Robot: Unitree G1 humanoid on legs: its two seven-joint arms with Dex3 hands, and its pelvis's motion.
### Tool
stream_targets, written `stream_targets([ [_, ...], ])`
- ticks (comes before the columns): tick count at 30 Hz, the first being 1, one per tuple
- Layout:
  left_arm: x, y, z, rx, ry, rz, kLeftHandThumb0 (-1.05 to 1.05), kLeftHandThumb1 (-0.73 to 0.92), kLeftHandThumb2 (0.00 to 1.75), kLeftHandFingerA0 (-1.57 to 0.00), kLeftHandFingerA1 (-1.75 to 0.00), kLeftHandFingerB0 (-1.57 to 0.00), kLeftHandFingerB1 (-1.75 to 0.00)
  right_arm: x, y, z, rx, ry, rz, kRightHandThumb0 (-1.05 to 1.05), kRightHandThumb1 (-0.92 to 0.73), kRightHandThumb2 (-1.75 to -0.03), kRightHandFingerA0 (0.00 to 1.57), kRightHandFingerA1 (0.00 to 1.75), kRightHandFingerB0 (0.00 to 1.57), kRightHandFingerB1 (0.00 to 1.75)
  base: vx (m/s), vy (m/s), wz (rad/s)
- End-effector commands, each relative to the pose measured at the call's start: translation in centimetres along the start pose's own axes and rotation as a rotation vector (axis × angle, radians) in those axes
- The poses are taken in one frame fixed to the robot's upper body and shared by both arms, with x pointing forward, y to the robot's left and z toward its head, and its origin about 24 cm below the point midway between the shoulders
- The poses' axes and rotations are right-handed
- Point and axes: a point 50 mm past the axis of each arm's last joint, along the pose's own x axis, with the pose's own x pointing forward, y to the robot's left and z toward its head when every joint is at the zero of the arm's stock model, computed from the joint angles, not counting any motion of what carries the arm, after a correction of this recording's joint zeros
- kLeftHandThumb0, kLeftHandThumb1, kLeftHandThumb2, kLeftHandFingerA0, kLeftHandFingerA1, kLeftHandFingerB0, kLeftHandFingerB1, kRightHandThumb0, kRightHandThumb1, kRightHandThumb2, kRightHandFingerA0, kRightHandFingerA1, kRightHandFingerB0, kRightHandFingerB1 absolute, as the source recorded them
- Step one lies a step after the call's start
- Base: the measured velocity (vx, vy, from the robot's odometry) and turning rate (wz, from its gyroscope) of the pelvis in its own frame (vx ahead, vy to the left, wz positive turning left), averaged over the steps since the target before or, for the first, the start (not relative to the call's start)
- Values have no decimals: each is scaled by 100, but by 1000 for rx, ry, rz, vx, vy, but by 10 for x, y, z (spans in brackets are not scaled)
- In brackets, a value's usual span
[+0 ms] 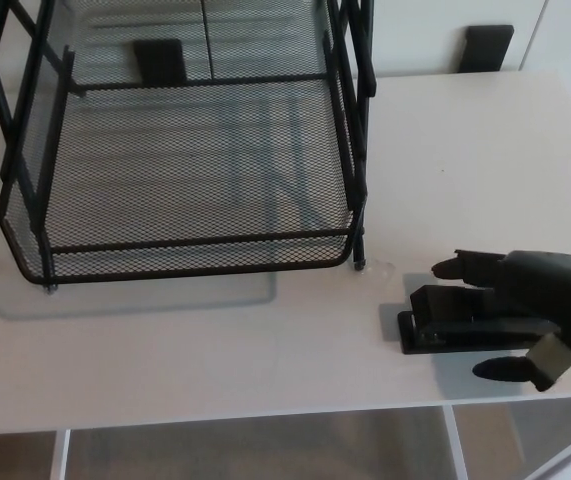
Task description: The robot walks towards a desk on which a file tray is kept in the middle and a stapler is kept to its right. The robot lifts the stapler using its right hand and places it on the file tray.
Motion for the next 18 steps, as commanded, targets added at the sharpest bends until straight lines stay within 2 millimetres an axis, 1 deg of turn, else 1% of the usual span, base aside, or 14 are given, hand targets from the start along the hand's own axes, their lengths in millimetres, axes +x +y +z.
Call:
stream_targets([
  [1,-5,0,29,-2,-202,-109,-76,65,104,-40,-80,-19,-66,-2,0,-16,-117,125,-50,-66,-40,-77,5,40,9,33,0,0,0],
  [2,-5,-1,30,-6,-205,-121,-74,86,68,-38,-87,-15,-67,-2,2,-17,-118,126,-52,-65,-39,-76,4,42,8,34,0,0,0],
  [5,-4,-5,34,5,-208,-120,-72,84,69,-40,-87,-16,-66,-1,5,-20,-121,135,-49,-64,-39,-75,4,42,9,34,0,0,5],
  [6,-4,-6,37,-8,-215,-128,-74,66,103,-45,-83,-19,-66,0,4,-21,-131,150,-46,-65,-39,-76,4,40,9,34,0,0,12],
  [8,-4,-6,38,-13,-212,-129,-73,66,102,-41,-82,-19,-66,1,7,-22,-170,161,-56,-66,-41,-74,5,46,9,38,0,0,8],
  [9,-4,-6,38,-16,-212,-132,-72,84,71,-36,-98,-16,-72,2,9,-23,-175,171,-57,-34,-33,-91,3,53,0,49,0,0,0],
  [10,-3,-5,38,-19,-210,-128,-73,65,101,-42,-82,-20,-66,3,9,-23,-176,179,-70,-33,-36,-92,2,52,0,48,0,0,0],
  [11,-3,-5,38,-19,-209,-126,-73,65,101,-42,-82,-20,-66,3,9,-23,-178,181,-76,-33,-36,-92,2,52,0,48,0,0,0],
  [12,-3,-6,36,-14,-207,-129,-72,84,70,-37,-99,-17,-73,4,13,-24,-225,159,-149,-53,-46,-79,53,83,19,42,0,0,0],
  [13,-3,-7,35,-8,-199,-125,-70,84,71,-40,-98,-20,-72,5,16,-24,-247,148,-209,-51,-50,-80,70,81,23,44,0,0,0],
  [14,-3,-8,32,7,-189,-126,-70,84,71,-39,-90,-20,-69,5,19,-23,-262,141,-289,-35,-71,-63,87,137,38,35,0,0,0],
  [15,-3,-8,30,14,-186,-130,-71,83,71,-39,-89,-19,-68,6,21,-23,-271,134,-337,-30,-72,-66,95,143,46,39,0,0,0],
  [17,-3,-9,29,15,-186,-133,-71,83,71,-39,-89,-19,-68,6,22,-23,-277,128,-366,-30,-72,-66,95,143,46,39,0,0,0],
  [18,-3,-9,25,34,-177,-127,-73,81,71,-40,-89,-21,-70,6,25,-22,-298,83,-444,-18,-75,-62,92,157,65,44,0,0,0],
])
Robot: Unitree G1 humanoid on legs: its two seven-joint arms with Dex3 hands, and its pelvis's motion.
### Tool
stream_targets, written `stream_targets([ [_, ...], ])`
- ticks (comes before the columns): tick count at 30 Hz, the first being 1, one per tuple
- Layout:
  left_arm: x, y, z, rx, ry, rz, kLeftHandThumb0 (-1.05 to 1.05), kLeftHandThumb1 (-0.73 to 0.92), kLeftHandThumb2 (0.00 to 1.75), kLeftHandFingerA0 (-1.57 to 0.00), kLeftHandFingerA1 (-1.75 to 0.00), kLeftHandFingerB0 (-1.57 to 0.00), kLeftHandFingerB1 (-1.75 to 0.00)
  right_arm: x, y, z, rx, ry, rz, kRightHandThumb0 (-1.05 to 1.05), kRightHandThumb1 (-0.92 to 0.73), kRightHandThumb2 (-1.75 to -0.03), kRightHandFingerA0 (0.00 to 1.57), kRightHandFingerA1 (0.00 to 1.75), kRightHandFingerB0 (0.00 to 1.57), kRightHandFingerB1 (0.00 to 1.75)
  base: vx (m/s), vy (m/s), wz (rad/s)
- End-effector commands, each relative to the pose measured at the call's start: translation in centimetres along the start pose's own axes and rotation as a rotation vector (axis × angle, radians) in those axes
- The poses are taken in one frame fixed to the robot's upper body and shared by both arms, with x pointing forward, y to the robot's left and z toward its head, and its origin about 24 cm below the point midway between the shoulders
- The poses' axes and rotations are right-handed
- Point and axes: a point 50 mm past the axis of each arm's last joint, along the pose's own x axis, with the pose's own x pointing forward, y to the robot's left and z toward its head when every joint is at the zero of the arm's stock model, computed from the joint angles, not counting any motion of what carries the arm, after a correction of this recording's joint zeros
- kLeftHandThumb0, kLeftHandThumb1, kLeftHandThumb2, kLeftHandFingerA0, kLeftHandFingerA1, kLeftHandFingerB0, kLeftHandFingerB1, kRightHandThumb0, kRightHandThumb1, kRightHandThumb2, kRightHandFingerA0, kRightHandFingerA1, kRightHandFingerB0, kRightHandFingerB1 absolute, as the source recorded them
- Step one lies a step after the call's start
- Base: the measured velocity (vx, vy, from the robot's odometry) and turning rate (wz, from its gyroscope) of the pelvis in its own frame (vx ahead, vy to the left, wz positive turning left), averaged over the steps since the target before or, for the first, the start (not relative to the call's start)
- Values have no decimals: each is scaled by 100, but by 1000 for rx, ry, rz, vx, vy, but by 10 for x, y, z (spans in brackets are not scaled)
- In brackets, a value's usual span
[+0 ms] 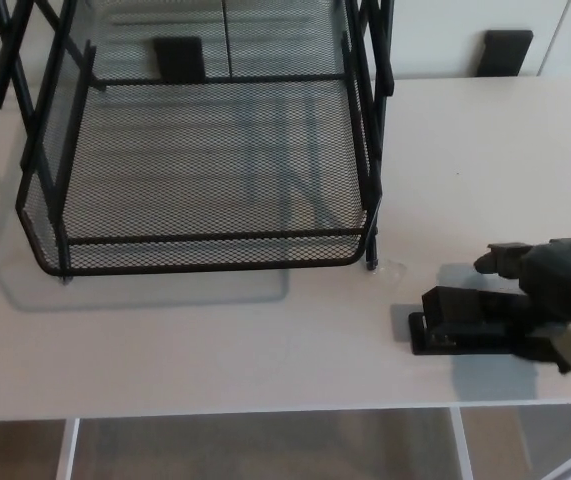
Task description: The robot walks towards a desk on which a file tray is kept in the middle and a stapler is kept to its right. The robot lifts the stapler using its right hand and places it on the file tray.
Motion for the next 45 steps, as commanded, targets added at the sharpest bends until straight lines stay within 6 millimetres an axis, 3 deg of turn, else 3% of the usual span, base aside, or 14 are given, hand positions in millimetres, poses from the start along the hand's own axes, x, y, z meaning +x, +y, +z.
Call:
stream_targets([
  [1,2,-7,6,30,-57,-32,-73,81,71,-39,-90,-21,-71,-2,28,-1,-106,-43,-303,-16,-74,-67,92,163,75,49,0,0,0],
  [7,1,-8,-2,66,-34,-34,-77,82,71,-38,-91,-19,-71,-6,38,0,-152,-126,-429,-29,-64,-61,94,134,95,69,0,0,0],
  [8,0,-9,-3,61,-31,-37,-78,82,72,-34,-97,-17,-77,-6,40,1,-153,-144,-466,-25,-62,-59,91,92,92,85,0,0,0],
  [9,0,-9,-4,59,-29,-37,-78,81,72,-38,-95,-18,-74,-7,42,1,-152,-156,-476,-18,-63,-69,83,135,86,110,0,0,0],
  [12,0,-8,-7,55,-15,-28,-76,81,73,-39,-96,-18,-74,-8,44,2,-114,-179,-492,-20,-65,-69,87,149,85,114,0,0,0],
  [26,-5,-1,-23,27,45,6,-74,78,73,-40,-94,-18,-71,-18,50,-1,56,-128,-534,-12,-69,-86,87,162,79,144,0,0,0],
  [32,-5,1,-24,36,46,22,-73,82,75,-40,-95,-19,-73,-21,3,-16,107,-108,-748,-14,-73,-81,91,173,80,147,0,0,0],
  [33,-5,1,-24,38,44,24,-75,82,77,-38,-104,-17,-78,-23,-8,-19,119,-94,-772,-22,-61,-105,122,136,95,117,0,0,0],
  [34,-6,2,-25,37,44,16,-75,83,75,-38,-98,-17,-75,-26,-15,-22,131,-109,-806,-8,-62,-99,95,165,85,136,0,0,0],
  [38,-7,3,-28,27,52,10,-75,81,75,-37,-98,-17,-74,-32,-59,-32,152,-105,-896,-15,-56,-112,94,166,83,140,0,0,0],
  [39,-7,2,-28,26,52,10,-75,81,75,-36,-97,-17,-74,-35,-74,-33,176,-105,-920,-20,-52,-113,122,138,95,119,0,0,0],
  [40,-7,2,-30,16,57,12,-74,80,75,-37,-99,-18,-75,-36,-83,-32,189,-104,-945,-21,-66,-91,90,171,78,149,0,0,0],
  [43,-8,1,-32,20,59,12,-73,82,76,-35,-97,-17,-75,-43,-116,-25,227,-141,-1063,-19,-67,-88,91,174,80,152,0,0,0],
  [45,-7,0,-32,26,63,17,-73,84,75,-37,-97,-18,-74,-46,-135,-20,228,-177,-1109,-26,-57,-109,122,138,102,126,0,0,0],
])
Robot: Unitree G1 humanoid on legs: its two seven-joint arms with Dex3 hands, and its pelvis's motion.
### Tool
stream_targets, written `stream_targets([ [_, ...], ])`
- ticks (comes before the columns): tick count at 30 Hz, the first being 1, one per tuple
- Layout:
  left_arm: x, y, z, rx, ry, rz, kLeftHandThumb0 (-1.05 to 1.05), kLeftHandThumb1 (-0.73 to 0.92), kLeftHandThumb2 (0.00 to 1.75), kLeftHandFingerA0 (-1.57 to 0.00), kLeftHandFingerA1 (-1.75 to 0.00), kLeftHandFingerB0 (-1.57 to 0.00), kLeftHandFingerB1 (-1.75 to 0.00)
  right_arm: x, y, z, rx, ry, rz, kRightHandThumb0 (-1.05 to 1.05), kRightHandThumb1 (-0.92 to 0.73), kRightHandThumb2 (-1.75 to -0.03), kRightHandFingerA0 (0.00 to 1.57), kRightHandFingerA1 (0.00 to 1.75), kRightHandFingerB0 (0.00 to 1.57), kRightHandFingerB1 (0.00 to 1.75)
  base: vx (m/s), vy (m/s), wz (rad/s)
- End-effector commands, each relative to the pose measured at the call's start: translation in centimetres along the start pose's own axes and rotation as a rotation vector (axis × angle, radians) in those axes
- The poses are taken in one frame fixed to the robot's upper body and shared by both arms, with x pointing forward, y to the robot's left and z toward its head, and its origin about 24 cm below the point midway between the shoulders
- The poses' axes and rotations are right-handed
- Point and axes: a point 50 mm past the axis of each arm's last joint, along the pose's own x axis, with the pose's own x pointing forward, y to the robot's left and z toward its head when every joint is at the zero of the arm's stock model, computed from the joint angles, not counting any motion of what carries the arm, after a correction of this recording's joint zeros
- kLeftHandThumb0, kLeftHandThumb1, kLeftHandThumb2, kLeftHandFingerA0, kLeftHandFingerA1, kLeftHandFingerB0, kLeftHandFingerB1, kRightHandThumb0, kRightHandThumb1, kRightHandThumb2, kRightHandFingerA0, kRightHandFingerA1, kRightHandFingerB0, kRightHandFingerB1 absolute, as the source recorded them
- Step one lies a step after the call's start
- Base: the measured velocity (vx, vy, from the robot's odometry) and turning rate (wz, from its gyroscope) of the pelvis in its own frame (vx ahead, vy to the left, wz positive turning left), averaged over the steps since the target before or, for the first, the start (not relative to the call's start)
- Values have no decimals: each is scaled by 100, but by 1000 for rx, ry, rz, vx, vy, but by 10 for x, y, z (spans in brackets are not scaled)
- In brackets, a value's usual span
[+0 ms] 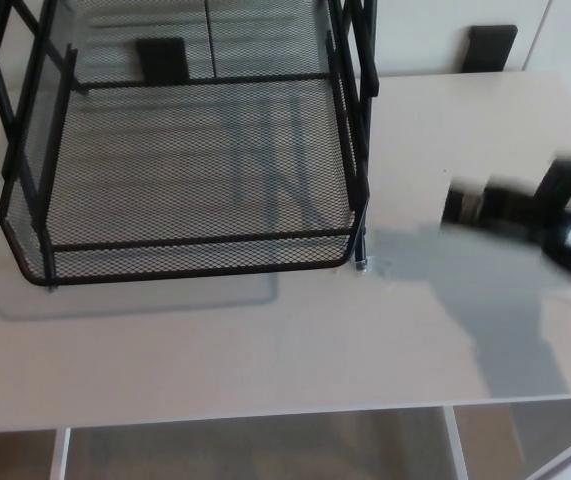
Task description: The robot walks towards a desk on which a file tray is kept in the middle and a stapler is kept to its right. The robot lifts the stapler using its right hand and places it on the file tray.
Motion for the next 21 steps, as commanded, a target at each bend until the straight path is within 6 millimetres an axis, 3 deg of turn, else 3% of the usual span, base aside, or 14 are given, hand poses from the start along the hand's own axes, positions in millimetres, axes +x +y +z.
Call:
stream_targets([
  [1,-2,7,2,28,-48,41,-73,84,75,-37,-97,-18,-73,38,-73,23,149,-114,-353,-21,-65,-97,95,175,76,162,0,0,0],
  [10,-3,8,-3,16,-39,42,-74,84,75,-32,-91,-16,-71,68,-119,62,197,-219,-525,-24,-54,-114,95,175,81,161,0,0,0],
  [11,-3,8,-1,25,-43,38,-74,84,76,-31,-91,-14,-72,73,-125,72,210,-249,-549,-21,-52,-115,93,175,74,167,0,0,0],
  [12,-3,8,-1,26,-43,39,-73,84,76,-31,-91,-14,-71,76,-128,78,209,-271,-558,-28,-52,-115,119,140,100,129,0,0,0],
  [13,-3,7,-1,33,-42,38,-74,84,76,-31,-91,-13,-71,79,-131,84,209,-294,-560,-21,-54,-112,89,175,73,166,0,0,0],
  [14,-3,7,-1,30,-42,39,-74,84,76,-31,-92,-14,-72,80,-132,90,200,-313,-568,-21,-52,-111,89,175,76,162,0,0,0],
  [15,-3,7,-1,31,-44,36,-75,84,75,-31,-93,-15,-73,82,-132,100,223,-339,-539,-15,-52,-110,100,175,70,150,0,0,0],
  [16,-3,6,-2,30,-43,34,-75,83,75,-31,-93,-15,-74,83,-131,107,231,-350,-516,-21,-54,-108,91,175,74,159,0,0,0],
  [18,-3,5,-3,26,-41,28,-75,81,77,-27,-101,-13,-78,84,-128,120,201,-368,-484,-18,-55,-104,91,175,71,162,0,0,0],
  [21,-2,5,-3,14,-32,33,-72,83,75,-32,-92,-15,-70,85,-118,142,246,-461,-415,-14,-54,-104,88,175,69,160,0,0,0],
])
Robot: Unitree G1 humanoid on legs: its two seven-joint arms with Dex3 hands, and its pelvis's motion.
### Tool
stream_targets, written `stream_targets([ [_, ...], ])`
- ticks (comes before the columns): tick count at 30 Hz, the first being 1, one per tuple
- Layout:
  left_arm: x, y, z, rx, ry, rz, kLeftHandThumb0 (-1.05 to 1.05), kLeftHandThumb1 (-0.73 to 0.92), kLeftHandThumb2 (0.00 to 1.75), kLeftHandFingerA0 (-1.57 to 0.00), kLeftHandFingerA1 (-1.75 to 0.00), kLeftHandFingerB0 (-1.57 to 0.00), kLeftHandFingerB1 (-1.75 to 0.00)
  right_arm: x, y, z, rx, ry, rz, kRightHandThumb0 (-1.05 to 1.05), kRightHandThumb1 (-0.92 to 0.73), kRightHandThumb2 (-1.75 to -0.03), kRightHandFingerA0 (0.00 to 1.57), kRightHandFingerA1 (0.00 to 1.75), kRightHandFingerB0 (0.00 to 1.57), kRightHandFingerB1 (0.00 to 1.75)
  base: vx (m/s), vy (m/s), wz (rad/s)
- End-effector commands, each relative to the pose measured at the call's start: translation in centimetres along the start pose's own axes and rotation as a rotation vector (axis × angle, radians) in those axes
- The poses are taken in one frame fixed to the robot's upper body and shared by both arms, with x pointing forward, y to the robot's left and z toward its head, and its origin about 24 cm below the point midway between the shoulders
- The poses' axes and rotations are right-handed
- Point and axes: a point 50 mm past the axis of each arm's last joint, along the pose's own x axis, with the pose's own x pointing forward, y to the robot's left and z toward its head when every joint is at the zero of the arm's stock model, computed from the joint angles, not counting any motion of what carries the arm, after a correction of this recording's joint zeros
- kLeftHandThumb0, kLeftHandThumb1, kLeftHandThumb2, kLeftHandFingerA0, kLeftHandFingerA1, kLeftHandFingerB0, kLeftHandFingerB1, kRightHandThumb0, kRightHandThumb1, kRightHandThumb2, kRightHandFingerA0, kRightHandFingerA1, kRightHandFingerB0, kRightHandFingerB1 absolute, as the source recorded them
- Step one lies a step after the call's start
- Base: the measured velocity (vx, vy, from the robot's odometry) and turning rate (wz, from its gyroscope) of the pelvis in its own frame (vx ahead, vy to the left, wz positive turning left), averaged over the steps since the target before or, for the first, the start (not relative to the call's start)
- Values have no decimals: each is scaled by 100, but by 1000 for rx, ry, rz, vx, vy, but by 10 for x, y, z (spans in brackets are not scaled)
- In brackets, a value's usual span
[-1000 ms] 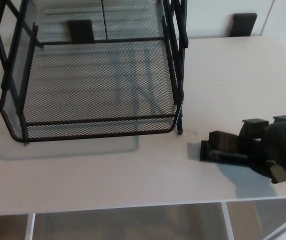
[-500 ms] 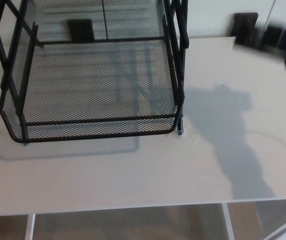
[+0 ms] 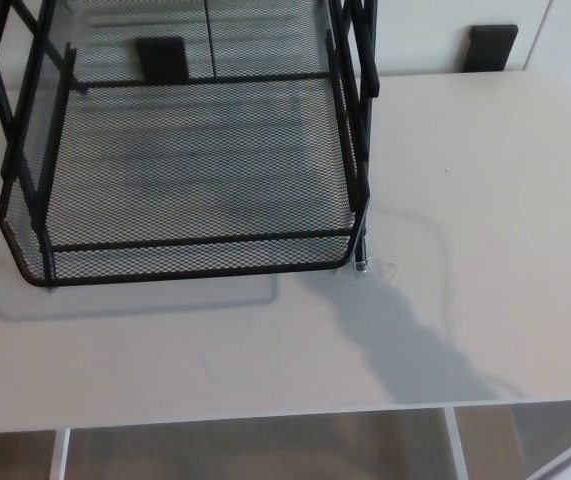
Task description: The robot walks towards a desk on which a file tray is kept in the middle and a stapler is kept to its right. The robot lifts the stapler using its right hand and places it on the file tray.
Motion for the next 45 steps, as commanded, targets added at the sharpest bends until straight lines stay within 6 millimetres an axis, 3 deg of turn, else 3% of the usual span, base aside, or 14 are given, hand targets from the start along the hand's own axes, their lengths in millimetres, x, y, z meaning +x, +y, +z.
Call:
stream_targets([
  [1,-1,4,2,13,-35,18,-72,83,75,-32,-92,-15,-70,9,19,31,71,-104,110,-14,-54,-104,88,175,69,160,0,0,0],
  [3,-1,3,2,16,-34,25,-72,84,75,-36,-95,-17,-72,9,31,42,94,-118,141,-17,-55,-105,87,175,71,160,0,0,0],
  [4,0,1,3,18,-40,17,-74,84,76,-36,-97,-17,-74,10,39,50,92,-130,189,-14,-62,-101,103,175,71,153,0,0,0],
  [5,0,0,4,19,-44,14,-75,83,76,-35,-97,-16,-75,10,45,55,90,-139,227,-21,-61,-102,89,175,73,158,0,0,0],
  [11,1,-2,4,19,-35,10,-72,82,75,-33,-92,-15,-70,10,73,70,80,-105,466,-19,-65,-88,84,173,70,144,0,0,0],
  [14,1,-2,2,14,-25,10,-76,75,85,-30,-84,-18,-69,10,92,72,79,-58,536,-18,-62,-80,79,175,68,140,0,0,0],
  [24,2,-6,3,35,-34,2,-72,82,77,-34,-93,-15,-72,6,119,77,55,-16,661,-16,-62,-86,76,175,64,155,0,0,0],
  [26,3,-8,6,39,-29,3,-70,82,78,-35,-92,-14,-70,-6,132,78,36,16,739,-20,-71,-73,75,174,70,139,0,0,0],
  [35,5,-10,5,21,-17,14,-69,80,76,-37,-93,-15,-69,-33,150,72,148,139,865,-25,-80,-66,71,173,61,149,0,0,0],
  [36,5,-11,5,22,-14,14,-69,80,76,-37,-93,-15,-70,-35,151,71,154,152,873,-19,-77,-64,88,174,58,148,0,0,0],
  [38,5,-11,6,22,-13,14,-69,80,76,-34,-92,-15,-70,-40,154,68,180,191,895,-23,-79,-69,72,172,62,146,0,0,0],
  [40,5,-11,6,42,-21,10,-69,82,76,-35,-90,-15,-69,-43,156,67,188,213,912,-21,-79,-67,70,171,61,141,0,0,0],
  [43,5,-11,6,47,-19,12,-69,82,76,-35,-89,-15,-67,-46,157,66,202,232,935,-20,-80,-70,75,158,73,96,0,0,0],
  [45,5,-11,6,49,-16,14,-68,82,76,-36,-89,-15,-67,-47,157,66,195,229,937,-21,-79,-72,76,156,74,90,0,0,0],
])
